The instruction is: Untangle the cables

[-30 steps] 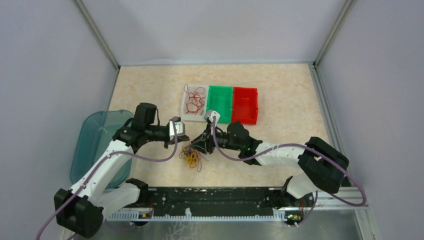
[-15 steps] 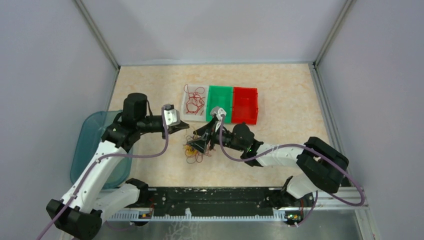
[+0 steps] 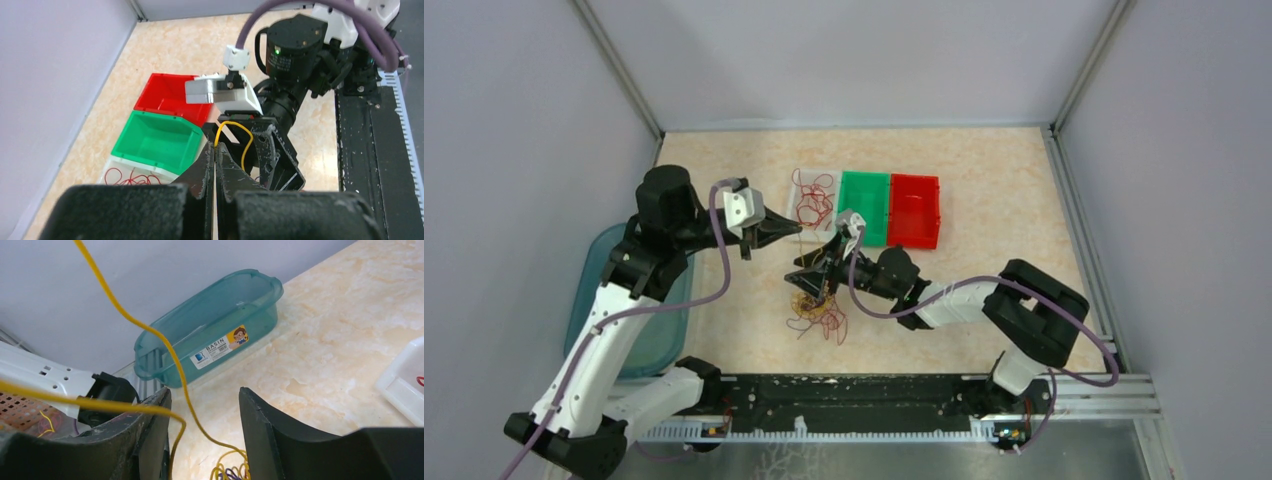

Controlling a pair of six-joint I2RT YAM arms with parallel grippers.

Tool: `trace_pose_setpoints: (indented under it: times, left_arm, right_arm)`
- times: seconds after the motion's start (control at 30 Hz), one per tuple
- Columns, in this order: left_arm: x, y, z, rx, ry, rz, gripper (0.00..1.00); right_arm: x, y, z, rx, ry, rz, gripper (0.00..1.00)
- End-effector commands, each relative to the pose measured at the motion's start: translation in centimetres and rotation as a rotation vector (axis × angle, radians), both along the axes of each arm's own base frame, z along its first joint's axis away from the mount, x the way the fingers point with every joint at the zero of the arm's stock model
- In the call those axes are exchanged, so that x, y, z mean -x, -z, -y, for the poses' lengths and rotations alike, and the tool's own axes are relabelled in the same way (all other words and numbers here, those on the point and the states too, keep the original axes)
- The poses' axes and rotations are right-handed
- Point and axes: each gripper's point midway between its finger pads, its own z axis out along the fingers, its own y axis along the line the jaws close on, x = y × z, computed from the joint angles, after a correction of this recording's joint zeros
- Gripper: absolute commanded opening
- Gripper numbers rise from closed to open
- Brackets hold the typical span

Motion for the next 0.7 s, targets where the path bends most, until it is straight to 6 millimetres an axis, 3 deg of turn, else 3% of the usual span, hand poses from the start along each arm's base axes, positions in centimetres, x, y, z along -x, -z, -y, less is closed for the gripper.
trace_pose_setpoints:
  times: [0.0, 0.1, 0.17, 0.67]
  left_arm:
    - [0.7, -4.9, 0.2, 0.088, 0.007, 0.080, 0.00]
    - [0.5, -7.4, 0.1, 0.123, -0.014, 0.142, 0.00]
    - [0.3, -9.2, -0.1, 0.150, -0.034, 0.191, 0.00]
    - [0.8, -20.2, -1.6, 0.324, -0.120, 0.468, 0.00]
  right_arm:
    - [0.3, -1.8, -0.3, -0.096, -0.004, 0.021, 0.52]
    - [0.6, -0.3, 0.2, -0.091, 0.002, -0.011, 0.51]
    - [0.6, 2.3, 0.1, -0.050, 0.002, -0.056, 0.51]
    - [1.3, 7.9, 1.3, 0.032, 0.037, -0.133, 0.45]
